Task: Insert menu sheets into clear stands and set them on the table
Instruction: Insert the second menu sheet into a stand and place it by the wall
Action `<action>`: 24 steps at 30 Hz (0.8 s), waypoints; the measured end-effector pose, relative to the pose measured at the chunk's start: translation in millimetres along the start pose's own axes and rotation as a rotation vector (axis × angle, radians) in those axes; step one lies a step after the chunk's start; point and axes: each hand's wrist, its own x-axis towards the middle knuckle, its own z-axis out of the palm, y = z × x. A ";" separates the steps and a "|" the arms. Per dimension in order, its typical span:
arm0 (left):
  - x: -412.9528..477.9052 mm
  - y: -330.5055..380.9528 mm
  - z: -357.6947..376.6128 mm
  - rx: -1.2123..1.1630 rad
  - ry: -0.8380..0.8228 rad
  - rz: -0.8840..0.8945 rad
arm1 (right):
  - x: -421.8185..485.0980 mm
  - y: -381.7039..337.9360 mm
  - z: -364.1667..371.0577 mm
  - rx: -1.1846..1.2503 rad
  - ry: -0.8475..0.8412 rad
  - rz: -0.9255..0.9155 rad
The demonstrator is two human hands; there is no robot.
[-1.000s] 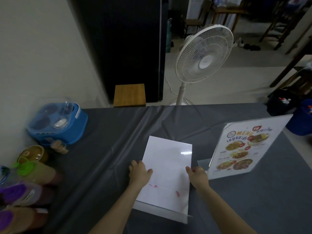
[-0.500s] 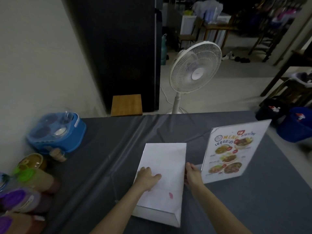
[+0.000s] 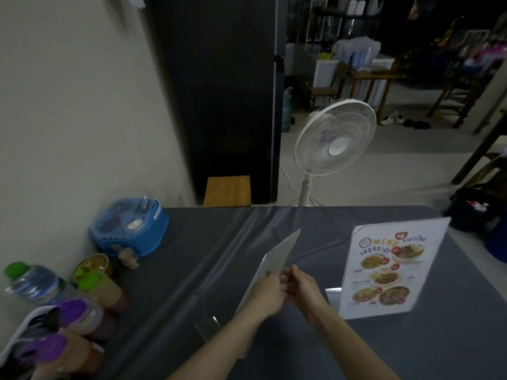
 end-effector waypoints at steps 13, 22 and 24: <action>-59.9 -10.8 -50.1 -0.790 -0.163 0.012 | -6.7 17.5 -16.0 -0.270 0.143 0.146; -72.0 -33.5 -69.3 -0.880 -0.042 0.035 | -17.1 -17.1 -22.8 -0.272 0.227 -0.136; -66.0 -41.9 -70.0 -0.811 0.018 0.015 | -21.5 -27.1 -23.7 -0.275 0.218 -0.206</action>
